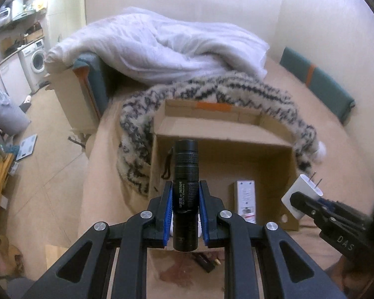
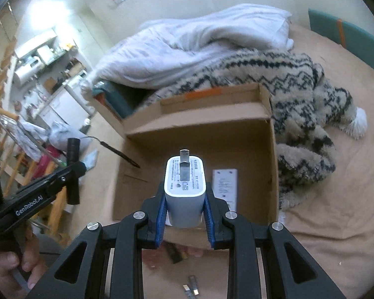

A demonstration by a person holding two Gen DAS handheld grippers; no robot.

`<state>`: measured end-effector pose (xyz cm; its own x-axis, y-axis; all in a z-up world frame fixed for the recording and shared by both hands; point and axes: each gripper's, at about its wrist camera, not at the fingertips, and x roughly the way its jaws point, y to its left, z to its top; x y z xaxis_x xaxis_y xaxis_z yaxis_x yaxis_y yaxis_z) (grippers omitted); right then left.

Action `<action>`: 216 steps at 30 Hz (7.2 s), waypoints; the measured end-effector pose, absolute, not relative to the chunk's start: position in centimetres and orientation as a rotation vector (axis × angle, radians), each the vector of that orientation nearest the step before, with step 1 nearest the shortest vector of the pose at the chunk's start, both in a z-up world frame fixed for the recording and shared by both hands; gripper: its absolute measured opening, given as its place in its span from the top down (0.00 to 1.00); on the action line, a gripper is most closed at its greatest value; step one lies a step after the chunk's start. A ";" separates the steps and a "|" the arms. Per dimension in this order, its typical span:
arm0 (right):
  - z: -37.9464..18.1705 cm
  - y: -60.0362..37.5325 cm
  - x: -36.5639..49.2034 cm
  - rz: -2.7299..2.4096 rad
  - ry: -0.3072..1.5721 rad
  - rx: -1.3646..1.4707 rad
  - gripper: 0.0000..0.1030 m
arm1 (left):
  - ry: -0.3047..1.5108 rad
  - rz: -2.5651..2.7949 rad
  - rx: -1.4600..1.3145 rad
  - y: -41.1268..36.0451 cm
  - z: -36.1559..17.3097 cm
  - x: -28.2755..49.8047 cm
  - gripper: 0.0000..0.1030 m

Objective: Organize rigid objects
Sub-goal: 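Carry flashlight and charger into the box and open both grippers, then withdraw both grippers from the box toward the remaining items, then grasp the pink comb with left gripper while right grasps an AA battery, then lower the pink comb into the box and open the left gripper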

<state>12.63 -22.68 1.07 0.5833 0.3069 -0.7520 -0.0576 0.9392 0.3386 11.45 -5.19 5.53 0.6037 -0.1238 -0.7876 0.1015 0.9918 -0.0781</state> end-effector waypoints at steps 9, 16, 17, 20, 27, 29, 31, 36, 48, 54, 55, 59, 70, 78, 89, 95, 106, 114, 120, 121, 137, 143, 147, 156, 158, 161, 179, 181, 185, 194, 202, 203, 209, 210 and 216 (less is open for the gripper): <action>-6.1 -24.3 14.1 0.118 1.093 0.332 0.73 | 1.013 -0.149 0.044 -6.6 -3.1 13.8 0.83; -7.9 -23.3 14.9 0.096 1.157 0.261 0.73 | 1.083 -0.157 0.042 -7.3 -6.7 14.6 0.83; -8.2 -23.2 15.2 0.099 1.168 0.260 0.73 | 1.082 -0.150 0.049 -7.4 -6.8 14.6 0.83; -8.6 -22.8 15.2 0.112 1.185 0.260 0.73 | 1.085 -0.128 0.065 -7.3 -7.1 14.5 0.83; -8.6 -22.9 15.5 0.075 1.182 0.216 0.73 | 1.109 -0.118 0.074 -7.2 -7.7 14.7 0.83; -8.4 -22.8 15.5 0.071 1.176 0.199 0.73 | 1.110 -0.118 0.078 -7.3 -7.8 14.7 0.83; -8.3 -22.7 15.5 0.063 1.170 0.181 0.73 | 1.106 -0.115 0.088 -7.5 -7.7 14.7 0.83; -7.7 -22.7 15.7 0.068 1.138 0.205 0.65 | 1.074 -0.111 0.135 -7.9 -7.1 14.3 0.81; -6.3 -22.1 15.1 0.128 1.059 0.230 0.08 | 1.054 -0.085 0.092 -7.0 -6.1 14.1 0.34; -6.5 -22.1 15.2 0.127 1.073 0.238 0.08 | 1.053 -0.078 0.097 -6.9 -6.0 14.0 0.34; -6.5 -22.1 15.2 0.128 1.073 0.238 0.08 | 1.050 -0.078 0.100 -7.0 -6.0 14.0 0.34; -6.2 -22.2 15.1 0.128 1.066 0.245 0.08 | 1.042 -0.077 0.109 -7.0 -5.9 13.9 0.34; -4.8 -22.5 13.2 0.137 1.036 0.252 0.08 | 0.994 -0.063 0.113 -6.1 -4.0 12.2 0.34; -3.6 -22.3 10.2 0.179 1.022 0.261 0.08 | 1.022 -0.051 0.086 -4.6 -3.6 9.9 0.34; -4.6 -21.2 7.6 0.197 1.071 0.262 0.08 | 1.103 -0.008 0.024 -2.8 -4.6 7.5 0.34; -6.5 -21.1 7.7 0.176 1.163 0.278 0.08 | 1.185 -0.021 0.064 -3.3 -6.3 7.4 0.34; -10.6 -23.3 8.5 0.155 1.314 0.519 0.08 | 1.349 -0.009 -0.067 -1.6 -9.6 8.8 0.34; -11.7 -22.7 8.9 0.159 1.354 0.544 0.08 | 1.473 -0.040 -0.042 -3.2 -13.4 10.0 0.34; -12.6 -21.4 8.3 0.202 1.436 0.451 0.10 | 1.540 -0.113 0.099 -5.8 -16.0 10.4 0.34; -12.8 -21.1 8.1 0.214 1.450 0.427 0.13 | 1.534 -0.114 0.112 -5.8 -16.1 10.3 0.37; -14.8 -14.8 7.6 0.262 1.484 0.003 0.85 | 1.523 -0.106 0.119 -5.1 -15.1 9.6 0.62; -14.0 -13.7 7.3 0.272 1.429 -0.079 0.90 | 1.500 -0.097 0.146 -6.8 -15.2 9.8 0.62; -12.4 -14.9 7.4 0.253 1.376 -0.014 0.90 | 1.465 -0.094 0.134 -6.7 -14.1 8.7 0.63; -9.0 -16.5 7.1 0.266 1.238 0.070 0.90 | 1.281 -0.079 0.126 -5.8 -9.0 7.0 0.99; -8.8 -16.5 6.8 0.267 1.233 0.084 0.90 | 1.310 -0.085 0.105 -5.6 -9.6 7.0 0.99; -8.9 -17.5 6.4 0.257 1.240 0.112 0.90 | 1.356 -0.090 0.039 -5.0 -10.5 7.3 0.99; -9.5 -18.0 7.9 0.274 1.266 0.231 0.90 | 1.544 0.003 0.023 -5.5 -17.7 9.2 0.45; -9.7 -18.0 8.0 0.269 1.274 0.231 0.90 | 1.543 0.012 0.019 -5.6 -17.8 9.4 0.50; -9.8 -18.2 8.0 0.262 1.276 0.238 0.90 | 1.542 0.012 -0.044 -5.2 -17.4 10.1 0.67; -9.3 -18.2 7.6 0.253 1.260 0.224 0.90 | 1.427 -0.009 -0.029 -5.0 -13.8 8.6 0.70; -7.8 -18.7 6.7 0.250 1.206 0.222 0.90 | 1.307 -0.006 0.019 -5.5 -9.1 5.0 0.70; -7.4 -18.8 6.6 0.253 1.190 0.227 0.90 | 1.281 -0.006 0.035 -5.8 -8.4 4.5 0.70; -4.5 -20.3 5.4 0.282 1.075 0.259 0.90 | 1.136 -0.021 0.052 -3.7 -3.6 2.7 0.70; -3.8 -20.6 5.2 0.288 1.045 0.269 0.90 | 1.105 -0.025 0.047 -3.5 -2.6 2.5 0.70; -0.2 -21.8 6.5 0.309 0.900 0.314 0.90 | 0.958 -0.048 0.021 -2.8 3.4 3.5 0.70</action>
